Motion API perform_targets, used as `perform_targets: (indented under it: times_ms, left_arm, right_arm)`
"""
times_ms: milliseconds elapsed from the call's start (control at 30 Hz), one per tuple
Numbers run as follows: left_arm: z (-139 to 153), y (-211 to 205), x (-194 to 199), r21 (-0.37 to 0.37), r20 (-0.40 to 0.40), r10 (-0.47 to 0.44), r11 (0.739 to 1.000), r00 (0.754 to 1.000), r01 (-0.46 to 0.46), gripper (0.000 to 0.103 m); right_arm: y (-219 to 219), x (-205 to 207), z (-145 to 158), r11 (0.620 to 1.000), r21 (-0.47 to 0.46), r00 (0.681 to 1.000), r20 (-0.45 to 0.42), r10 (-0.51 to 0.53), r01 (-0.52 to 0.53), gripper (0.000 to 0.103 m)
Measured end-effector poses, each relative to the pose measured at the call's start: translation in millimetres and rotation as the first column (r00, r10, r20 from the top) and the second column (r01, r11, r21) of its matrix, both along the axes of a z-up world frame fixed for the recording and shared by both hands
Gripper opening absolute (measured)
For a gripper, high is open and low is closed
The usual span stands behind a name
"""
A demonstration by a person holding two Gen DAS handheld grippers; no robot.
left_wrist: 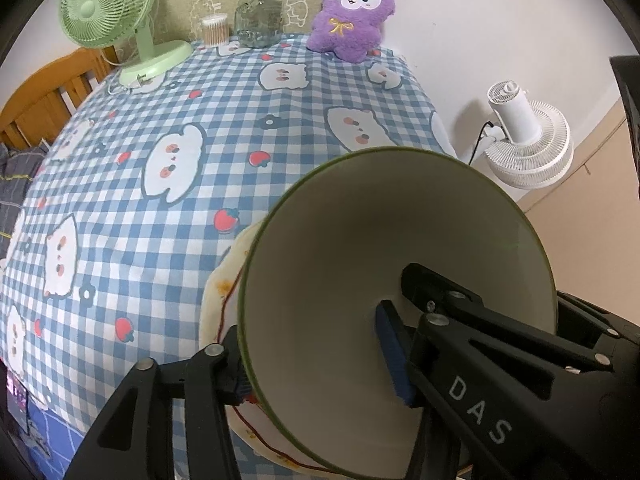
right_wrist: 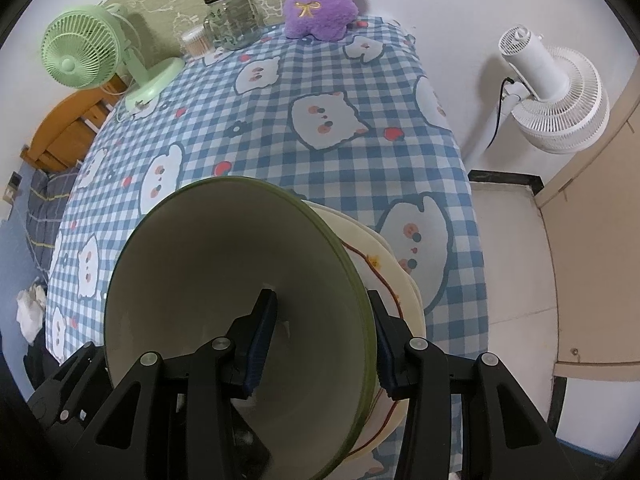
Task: Organize plates and bowls
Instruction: 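Lower the bowl stack onto the plates and open both grippers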
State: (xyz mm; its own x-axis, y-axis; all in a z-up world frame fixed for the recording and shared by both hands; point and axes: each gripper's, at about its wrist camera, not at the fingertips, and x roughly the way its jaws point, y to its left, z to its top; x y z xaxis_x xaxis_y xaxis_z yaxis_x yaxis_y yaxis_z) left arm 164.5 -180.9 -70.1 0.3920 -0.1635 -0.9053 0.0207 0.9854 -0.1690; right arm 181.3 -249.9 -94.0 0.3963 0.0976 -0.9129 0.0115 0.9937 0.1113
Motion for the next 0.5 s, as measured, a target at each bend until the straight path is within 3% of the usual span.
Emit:
perform_targets:
  times_ms: [67,133,200,233,267,500]
  left_arm:
    - [2,0,-1,0.01,0.007,0.005,1.0,1.0,-0.005,0.066]
    - [2,1,-2,-0.001,0.006,0.007,1.0,1.0,-0.007,0.073]
    - [7,3,-3,-0.023,0.025,0.001,1.0,1.0,0.0,0.083]
    - [9,2,-3,-0.014,0.037,-0.002,1.0,0.999,0.002,0.087]
    - [12,1,-4,-0.002,0.049,-0.005,1.0,0.999,0.005,0.092]
    - [28,4,-11,0.033,0.095,-0.021,0.999,0.995,0.018,0.094]
  right_arm:
    - [-2,-1,1,1.0,0.004,1.0,0.001,0.001,-0.001,0.052]
    - [-4,-3,4,1.0,0.007,1.0,0.022,-0.01,0.01,0.065]
    - [-6,-6,10,1.0,0.005,0.998,0.063,-0.029,0.028,0.085]
    - [-7,-7,13,0.999,-0.004,0.996,0.079,-0.037,0.037,0.088]
    - [-6,-8,15,0.999,-0.014,0.996,0.087,-0.036,0.037,0.089]
    - [-3,-17,29,0.999,-0.029,0.991,0.128,-0.033,0.037,0.089]
